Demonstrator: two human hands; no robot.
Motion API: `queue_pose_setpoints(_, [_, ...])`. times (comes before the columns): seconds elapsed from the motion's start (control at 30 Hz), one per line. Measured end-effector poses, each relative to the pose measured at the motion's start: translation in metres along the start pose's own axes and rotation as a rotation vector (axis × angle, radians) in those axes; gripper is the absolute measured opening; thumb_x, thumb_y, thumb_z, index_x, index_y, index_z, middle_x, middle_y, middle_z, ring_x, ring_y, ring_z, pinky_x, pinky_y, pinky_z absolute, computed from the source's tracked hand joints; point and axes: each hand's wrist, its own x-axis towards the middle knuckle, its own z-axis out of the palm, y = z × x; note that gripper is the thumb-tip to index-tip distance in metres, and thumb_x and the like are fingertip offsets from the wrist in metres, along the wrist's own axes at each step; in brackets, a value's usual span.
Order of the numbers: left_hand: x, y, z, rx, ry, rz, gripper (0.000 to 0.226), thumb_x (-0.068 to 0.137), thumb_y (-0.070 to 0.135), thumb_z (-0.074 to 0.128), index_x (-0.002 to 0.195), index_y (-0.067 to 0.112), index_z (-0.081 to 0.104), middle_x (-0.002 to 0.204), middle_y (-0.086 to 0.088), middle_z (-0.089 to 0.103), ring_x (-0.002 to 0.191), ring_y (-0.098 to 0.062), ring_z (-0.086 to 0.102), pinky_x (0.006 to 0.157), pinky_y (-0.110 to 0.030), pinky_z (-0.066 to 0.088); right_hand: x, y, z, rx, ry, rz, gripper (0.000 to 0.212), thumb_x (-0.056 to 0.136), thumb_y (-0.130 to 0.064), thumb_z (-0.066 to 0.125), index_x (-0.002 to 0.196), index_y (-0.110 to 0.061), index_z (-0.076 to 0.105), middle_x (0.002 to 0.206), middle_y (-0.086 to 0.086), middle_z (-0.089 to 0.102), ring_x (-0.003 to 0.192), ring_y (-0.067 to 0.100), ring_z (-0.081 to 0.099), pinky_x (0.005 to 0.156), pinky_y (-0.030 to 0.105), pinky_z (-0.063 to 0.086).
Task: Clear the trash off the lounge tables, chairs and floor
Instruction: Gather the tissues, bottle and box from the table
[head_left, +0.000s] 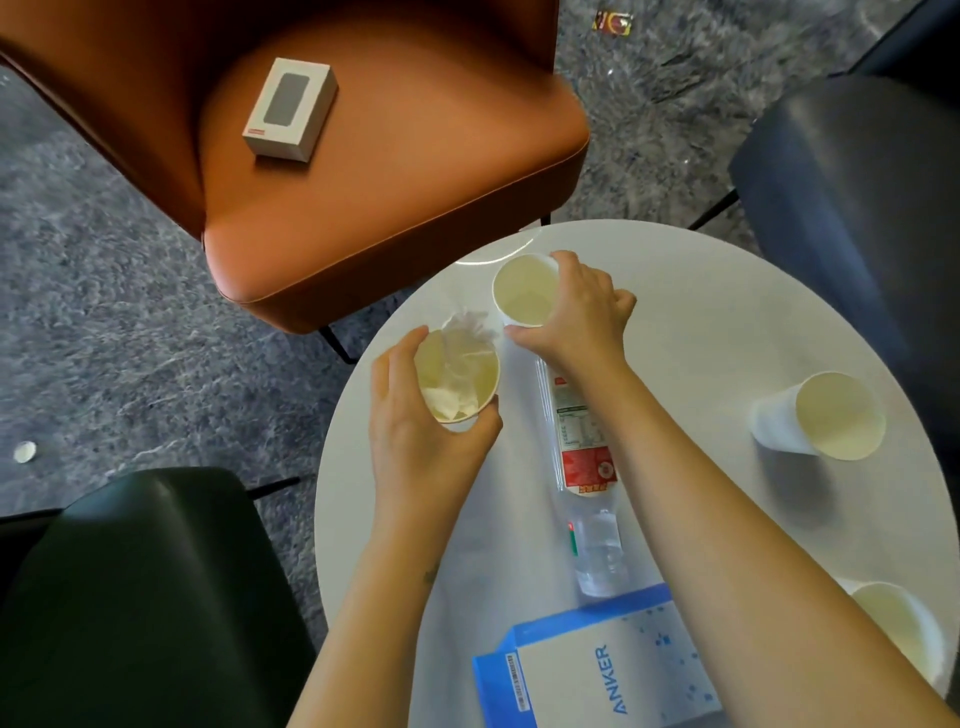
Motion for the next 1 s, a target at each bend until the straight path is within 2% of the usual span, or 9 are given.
queue_pose_setpoints(0.1, [0.000,0.002,-0.003,-0.043,0.028,0.002,0.071,0.069,0.022,0.078,0.130,0.022,0.043,0.114,0.019,0.038,0.095,0.022,0.036,0.079,0.009,0.026,-0.014,-0.003,-0.003,0.093,0.085,-0.122,0.076,0.066,-0.038,0.077,0.129,-0.021,0.038,0.122,0.002,0.053,0.116,0.021,0.044,0.082,0.028,0.015])
queue_pose_setpoints(0.2, [-0.001,0.007,-0.009,-0.064,0.103,0.012,0.069,0.068,0.021,0.081,0.128,0.018,0.046,0.115,0.014,0.042,0.100,0.029,0.032,0.081,0.009,0.024,-0.038,-0.008,-0.002,0.036,0.115,-0.233,0.071,0.068,-0.035,0.077,0.128,-0.022,0.041,0.122,0.001,0.054,0.114,0.019,0.048,0.085,0.027,0.017])
queue_pose_setpoints(0.4, [-0.003,0.020,-0.037,-0.087,0.189,0.069,0.077,0.063,0.035,0.077,0.131,0.016,0.044,0.119,0.012,0.043,0.103,0.016,0.037,0.089,0.000,0.031,-0.058,-0.023,-0.002,0.033,0.022,-0.198,0.079,0.068,-0.031,0.079,0.133,-0.021,0.035,0.126,0.002,0.053,0.118,0.019,0.048,0.092,0.028,0.020])
queue_pose_setpoints(0.53, [-0.006,0.026,-0.046,-0.124,0.169,0.112,0.074,0.065,0.035,0.074,0.131,0.017,0.044,0.120,0.011,0.044,0.108,0.016,0.038,0.092,-0.010,0.039,-0.077,-0.043,-0.009,0.140,0.014,-0.283,0.057,0.072,-0.027,0.073,0.121,-0.017,0.045,0.118,0.001,0.053,0.110,0.019,0.052,0.088,0.024,0.014])
queue_pose_setpoints(0.63, [-0.012,0.021,-0.044,-0.125,0.146,0.102,0.071,0.066,0.032,0.075,0.129,0.018,0.045,0.119,0.009,0.046,0.108,0.014,0.040,0.089,-0.006,0.037,-0.100,-0.051,-0.019,0.360,-0.032,-0.278,0.056,0.070,-0.026,0.074,0.117,-0.015,0.046,0.112,0.001,0.058,0.099,0.016,0.055,0.091,0.025,0.020])
queue_pose_setpoints(0.7, [-0.019,0.017,-0.042,-0.147,0.115,0.086,0.069,0.065,0.031,0.075,0.127,0.020,0.046,0.118,0.010,0.047,0.108,0.013,0.042,0.088,-0.004,0.037,-0.115,-0.056,-0.023,0.496,-0.081,-0.230,0.062,0.069,-0.034,0.075,0.120,-0.015,0.046,0.113,0.002,0.059,0.094,0.011,0.051,0.093,0.030,0.033])
queue_pose_setpoints(0.8, [-0.033,0.012,-0.038,-0.151,0.041,0.110,0.067,0.067,0.029,0.075,0.125,0.026,0.042,0.115,0.021,0.043,0.110,0.018,0.038,0.089,0.000,0.032,-0.133,-0.058,-0.030,0.636,-0.130,-0.134,0.068,0.066,-0.040,0.071,0.124,-0.019,0.043,0.117,0.001,0.057,0.102,0.017,0.054,0.090,0.034,0.049])
queue_pose_setpoints(0.9, [-0.045,0.008,-0.035,-0.183,-0.057,0.101,0.074,0.069,0.031,0.080,0.128,0.031,0.037,0.119,0.028,0.039,0.113,0.021,0.036,0.088,0.003,0.030,-0.147,-0.048,-0.032,0.699,-0.126,-0.088,0.072,0.065,-0.029,0.083,0.124,-0.021,0.043,0.111,-0.009,0.056,0.101,0.012,0.055,0.083,0.021,0.049])
queue_pose_setpoints(1.0, [-0.056,0.008,-0.031,-0.190,-0.118,0.078,0.076,0.066,0.028,0.082,0.131,0.027,0.041,0.117,0.028,0.043,0.111,0.022,0.038,0.085,-0.001,0.038,-0.159,-0.037,-0.037,0.696,-0.170,-0.082,0.071,0.066,-0.023,0.083,0.119,-0.035,0.037,0.106,-0.023,0.051,0.097,-0.001,0.053,0.083,0.010,0.046])
